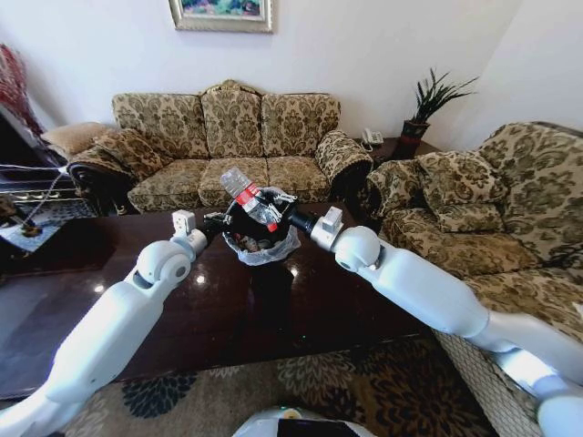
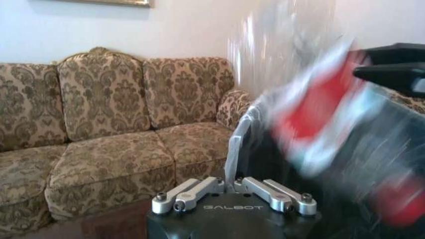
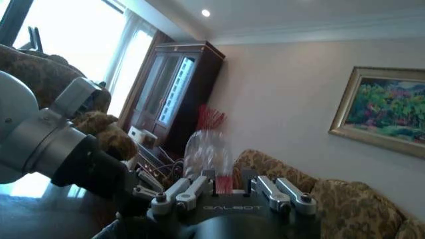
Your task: Move to the front of the table and place the trash on the table into the trash bin.
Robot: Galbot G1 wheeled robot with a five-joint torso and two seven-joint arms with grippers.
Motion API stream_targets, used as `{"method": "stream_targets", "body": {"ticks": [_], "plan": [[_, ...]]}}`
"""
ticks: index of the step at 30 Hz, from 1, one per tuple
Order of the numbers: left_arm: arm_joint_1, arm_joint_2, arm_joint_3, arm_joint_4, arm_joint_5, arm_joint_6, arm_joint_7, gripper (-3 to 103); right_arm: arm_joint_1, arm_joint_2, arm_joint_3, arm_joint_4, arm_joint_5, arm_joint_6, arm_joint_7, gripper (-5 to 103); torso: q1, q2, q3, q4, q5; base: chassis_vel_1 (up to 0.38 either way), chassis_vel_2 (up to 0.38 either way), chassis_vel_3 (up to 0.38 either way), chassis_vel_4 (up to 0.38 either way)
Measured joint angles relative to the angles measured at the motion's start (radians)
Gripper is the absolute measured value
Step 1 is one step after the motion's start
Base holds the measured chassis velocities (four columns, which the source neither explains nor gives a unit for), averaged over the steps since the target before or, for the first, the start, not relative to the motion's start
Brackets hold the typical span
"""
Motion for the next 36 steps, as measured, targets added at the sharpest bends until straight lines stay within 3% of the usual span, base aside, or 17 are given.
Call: {"method": "stream_targets", "body": {"ticks": [1, 4, 6, 10, 12, 15, 16, 18, 19, 24, 29, 33, 36], "plan": [[0.001, 0.0, 0.0, 0.0, 0.0, 0.0, 0.0, 2, -0.001, 0.003, 0.0, -0.004, -0.004, 0.003, 0.002, 25, 0.0, 0.0, 0.0, 0.0, 0.0, 0.0, 0.0, 0.0, 0.0], [0.002, -0.001, -0.002, -0.001, 0.002, -0.001, 0.0, 2, -0.001, 0.009, 0.0, -0.01, -0.005, 0.005, 0.018, 41, 0.0, 0.0, 0.0, 0.0, 0.0001, 0.0, 0.0, 0.0, 0.0], [0.003, -0.001, -0.003, -0.001, 0.002, -0.001, 0.0, 2, -0.001, 0.01, 0.002, -0.01, -0.002, 0.005, 0.022, 41, 0.0, 0.0, 0.0, 0.0, 0.0001, 0.0, 0.0, 0.0, 0.0], [0.005, -0.003, -0.008, 0.001, 0.007, -0.012, -0.004, 2, -0.001, 0.004, 0.033, 0.016, 0.045, 0.005, 0.062, 57, 0.0, 0.0, 0.0, 0.0, 0.0001, 0.0, 0.0, 0.0, 0.0], [0.005, -0.009, -0.02, 0.01, 0.029, -0.035, -0.016, 2, -0.001, -0.015, 0.078, 0.049, 0.086, -0.013, 0.09, 68, 0.0, 0.0, 0.0, 0.0, 0.0003, 0.0, 0.0, 0.0, 0.0], [0.005, -0.015, -0.038, 0.016, 0.058, -0.07, -0.04, 2, -0.007, -0.041, 0.134, 0.074, 0.113, -0.039, 0.108, 74, 0.0, 0.0, 0.0, -0.0001, -0.0001, 0.0, 0.0, 0.0, 0.0], [0.006, -0.019, -0.052, 0.015, 0.074, -0.092, -0.06, 2, -0.022, -0.061, 0.181, 0.084, 0.131, -0.065, 0.124, 85, 0.0, 0.0, 0.0, 0.0, 0.0003, 0.0, 0.0, 0.0, 0.0], [0.014, -0.023, -0.064, 0.012, 0.09, -0.111, -0.08, 2, -0.046, -0.077, 0.22, 0.091, 0.139, -0.088, 0.144, 85, 0.0, 0.0, 0.0, -0.0002, 0.0001, 0.0, 0.0, 0.0, 0.0], [0.032, -0.026, -0.081, 0.002, 0.114, -0.13, -0.098, 2, -0.083, -0.095, 0.267, 0.101, 0.146, -0.116, 0.173, 95, 0.0, 0.0, 0.0, -0.0002, 0.0008, 0.0, 0.0, 0.0, 0.0], [0.091, -0.036, -0.146, -0.023, 0.176, -0.16, -0.102, 2, -0.21, -0.171, 0.362, 0.157, 0.193, -0.183, 0.279, 100, 0.0, 0.0, 0.0, -0.0006, -0.0001, 0.0, 0.0, 0.0, 0.0], [0.167, -0.048, -0.297, -0.054, 0.2, -0.165, -0.061, 2, -0.354, -0.234, 0.444, 0.23, 0.211, -0.257, 0.432, 100, 0.0, 0.0, 0.0, -0.0001, 0.0, 0.0, 0.0, 0.0, 0.0], [0.195, -0.036, -0.352, -0.062, 0.16, -0.163, -0.067, 2, -0.448, -0.243, 0.534, 0.267, 0.207, -0.284, 0.462, 100, 0.0, 0.0, 0.0, 0.0009, -0.0001, 0.0, 0.0, 0.0, 0.0], [0.198, -0.027, -0.356, -0.065, 0.141, -0.163, -0.082, 2, -0.514, -0.246, 0.589, 0.284, 0.197, -0.287, 0.462, 100, 0.0, 0.0, 0.0, 0.0001, -0.0001, 0.0, 0.0, 0.0, 0.0]]}}
